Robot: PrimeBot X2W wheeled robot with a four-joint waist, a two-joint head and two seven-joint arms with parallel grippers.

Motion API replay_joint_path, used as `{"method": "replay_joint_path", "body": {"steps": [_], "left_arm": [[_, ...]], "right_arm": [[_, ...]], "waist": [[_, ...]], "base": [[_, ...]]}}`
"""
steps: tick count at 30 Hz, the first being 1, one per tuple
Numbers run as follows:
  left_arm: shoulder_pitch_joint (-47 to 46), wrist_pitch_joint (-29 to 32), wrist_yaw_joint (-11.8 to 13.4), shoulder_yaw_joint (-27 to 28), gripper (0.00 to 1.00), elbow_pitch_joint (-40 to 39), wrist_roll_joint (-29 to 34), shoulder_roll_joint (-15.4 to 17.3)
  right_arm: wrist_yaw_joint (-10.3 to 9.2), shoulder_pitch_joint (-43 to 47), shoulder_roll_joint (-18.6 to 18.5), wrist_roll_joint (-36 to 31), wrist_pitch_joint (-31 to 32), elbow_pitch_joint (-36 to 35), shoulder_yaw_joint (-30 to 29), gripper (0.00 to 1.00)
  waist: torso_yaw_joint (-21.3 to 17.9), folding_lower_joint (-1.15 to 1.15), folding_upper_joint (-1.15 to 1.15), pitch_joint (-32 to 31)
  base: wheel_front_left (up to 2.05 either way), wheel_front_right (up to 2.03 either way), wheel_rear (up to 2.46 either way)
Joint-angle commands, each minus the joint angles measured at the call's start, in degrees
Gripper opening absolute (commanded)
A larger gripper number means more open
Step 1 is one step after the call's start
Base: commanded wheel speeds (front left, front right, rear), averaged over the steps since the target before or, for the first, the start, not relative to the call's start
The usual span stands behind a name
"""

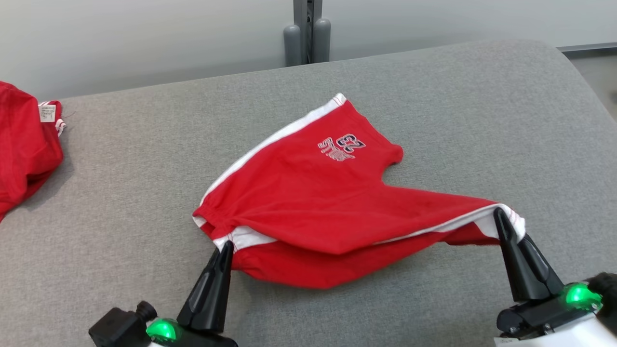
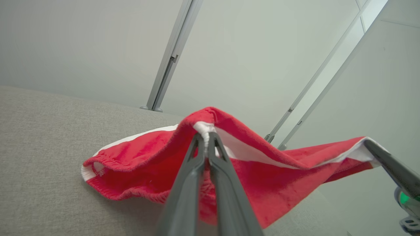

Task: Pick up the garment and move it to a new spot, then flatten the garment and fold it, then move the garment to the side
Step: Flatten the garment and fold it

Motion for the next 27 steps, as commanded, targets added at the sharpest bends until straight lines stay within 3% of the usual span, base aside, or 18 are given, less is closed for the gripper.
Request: {"method": "replay_joint_path", "body": {"steps": [1,6,13,18,27], "left_arm": [[0.99,0.41,0.49,-0.11,0.0,-1.36,0.5,0.56],[2.43,1.57,0.96,-0.77,0.0,-3.19,-0.29,0.65],[-1.93,2.8,0.2,-1.66,0.0,0.58,-2.15,-1.7],[-8.29,4.35,-0.52,-2.49,0.0,7.3,-3.68,-4.44],[-19.08,4.89,1.06,-1.76,0.0,21.44,-7.32,-8.31]], "right_arm": [[0.01,1.03,0.13,-0.7,0.78,-1.33,-0.71,0.0],[0.01,2.16,0.73,-1.01,2.9,-3.7,-1.92,0.0],[0.01,-1.4,1.32,-1.27,3.0,0.42,-5.01,0.0],[0.01,-6.77,0.34,-2.31,3.73,6.12,-5.77,0.0],[0.01,-19.25,-1.51,-1.89,5.41,18.25,-4.77,0.0]], "waist": [[0.44,0.0,0.0,-0.14],[2.13,0.0,0.0,0.46],[5.89,0.0,0.0,2.25],[8.97,0.0,0.0,3.95],[12.99,0.0,0.0,7.02]], "base": [[0.0,0.0,0.0],[0.0,0.0,0.0],[0.0,0.0,0.0],[0.0,0.0,0.0],[0.0,0.0,0.0]]}}
